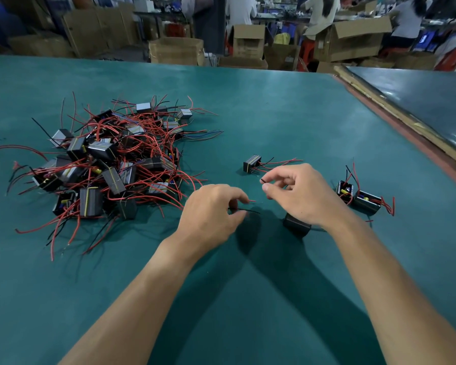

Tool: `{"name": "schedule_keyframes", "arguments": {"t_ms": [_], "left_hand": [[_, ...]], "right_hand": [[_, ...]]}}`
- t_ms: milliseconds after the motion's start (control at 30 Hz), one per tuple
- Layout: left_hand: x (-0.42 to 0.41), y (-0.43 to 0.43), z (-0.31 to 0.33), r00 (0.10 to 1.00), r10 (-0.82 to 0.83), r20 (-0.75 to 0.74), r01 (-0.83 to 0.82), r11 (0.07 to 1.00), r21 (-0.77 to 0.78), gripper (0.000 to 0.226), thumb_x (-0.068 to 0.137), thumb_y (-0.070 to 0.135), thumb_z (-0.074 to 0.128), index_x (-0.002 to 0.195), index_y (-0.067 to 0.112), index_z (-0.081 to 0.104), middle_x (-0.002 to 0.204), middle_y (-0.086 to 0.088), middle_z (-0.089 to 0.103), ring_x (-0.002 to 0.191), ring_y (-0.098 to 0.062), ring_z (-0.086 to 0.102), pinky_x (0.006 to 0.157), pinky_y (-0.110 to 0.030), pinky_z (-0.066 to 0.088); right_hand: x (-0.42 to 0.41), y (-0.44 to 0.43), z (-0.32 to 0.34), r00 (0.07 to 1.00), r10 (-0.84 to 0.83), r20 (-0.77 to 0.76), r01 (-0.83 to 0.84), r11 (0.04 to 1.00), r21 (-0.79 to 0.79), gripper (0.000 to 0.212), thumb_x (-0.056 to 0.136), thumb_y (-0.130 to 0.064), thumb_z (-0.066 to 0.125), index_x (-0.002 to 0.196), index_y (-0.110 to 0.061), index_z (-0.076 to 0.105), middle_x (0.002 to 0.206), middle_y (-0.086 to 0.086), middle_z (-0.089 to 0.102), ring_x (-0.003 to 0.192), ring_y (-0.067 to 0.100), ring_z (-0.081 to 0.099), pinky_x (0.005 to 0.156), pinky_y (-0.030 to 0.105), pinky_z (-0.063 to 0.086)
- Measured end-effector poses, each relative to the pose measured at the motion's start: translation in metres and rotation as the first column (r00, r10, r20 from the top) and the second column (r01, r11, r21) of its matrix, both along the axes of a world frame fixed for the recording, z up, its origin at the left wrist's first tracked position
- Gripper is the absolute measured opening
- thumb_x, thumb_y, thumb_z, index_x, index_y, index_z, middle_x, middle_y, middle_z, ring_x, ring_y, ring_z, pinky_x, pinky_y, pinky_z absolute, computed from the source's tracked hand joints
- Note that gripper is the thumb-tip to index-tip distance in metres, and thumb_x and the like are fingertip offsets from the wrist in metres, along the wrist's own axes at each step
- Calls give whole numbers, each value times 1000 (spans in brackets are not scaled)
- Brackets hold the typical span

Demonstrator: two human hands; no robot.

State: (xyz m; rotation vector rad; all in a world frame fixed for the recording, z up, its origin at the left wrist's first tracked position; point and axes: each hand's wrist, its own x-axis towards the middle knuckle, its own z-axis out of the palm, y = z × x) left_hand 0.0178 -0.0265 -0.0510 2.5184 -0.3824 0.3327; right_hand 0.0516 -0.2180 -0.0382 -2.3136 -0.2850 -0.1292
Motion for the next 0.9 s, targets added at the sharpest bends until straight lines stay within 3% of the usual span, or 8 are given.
{"name": "schedule_keyframes", "arguments": {"t_ms": [133,267,467,567,667,767,900], "left_hand": [[0,-2,-3,999,18,47,-18,1000,-17,10,90,27,62,92,28,72,84,6,71,86,-22,59,75,-38,46],[3,2,-7,987,131,89,-130,991,-14,16,91,35,58,85,25,69,69,3,65,76,-22,52,67,-34,39],[7,2,-4,983,185,11,-183,977,-106,34,93,42,56,71,18,65,48,1,46,53,-19,44,57,-33,35],[6,3,-1,990,126,-67,-135,977,-165,16,94,30,52,87,26,66,57,7,64,51,-8,51,59,-28,42],[3,2,0,993,62,-104,-80,980,-180,24,94,21,47,104,38,62,60,11,68,48,0,51,56,-23,41],[3,2,1,991,70,-117,-91,978,-186,15,94,20,46,91,33,53,67,17,71,45,2,49,55,-25,36],[3,2,6,985,110,-131,-136,968,-212,21,92,19,44,76,32,43,79,21,73,45,-1,45,58,-29,37]], "right_hand": [[-2,-1,4,999,34,12,-34,999,21,14,92,-31,66,79,-32,71,66,-13,69,58,11,57,65,28,47],[-3,-1,5,997,59,-46,-57,997,43,12,95,-27,60,88,-30,68,64,-11,72,48,12,47,60,29,46],[-8,7,9,984,123,-126,-107,986,128,18,99,-26,55,85,-23,67,61,-2,72,41,12,44,45,18,40],[-9,10,7,976,137,-167,-122,988,100,17,99,-25,54,85,-21,63,63,-4,73,41,12,46,45,17,41],[-11,12,5,971,136,-196,-118,988,99,14,100,-26,53,87,-22,58,69,-6,75,41,11,50,43,15,38],[-11,15,4,971,131,-202,-108,987,119,14,100,-23,53,86,-20,56,76,-9,76,43,12,58,39,15,36],[-12,16,5,973,98,-207,-66,985,159,18,99,-18,52,81,-18,56,84,-11,77,50,18,68,38,20,41]]}}
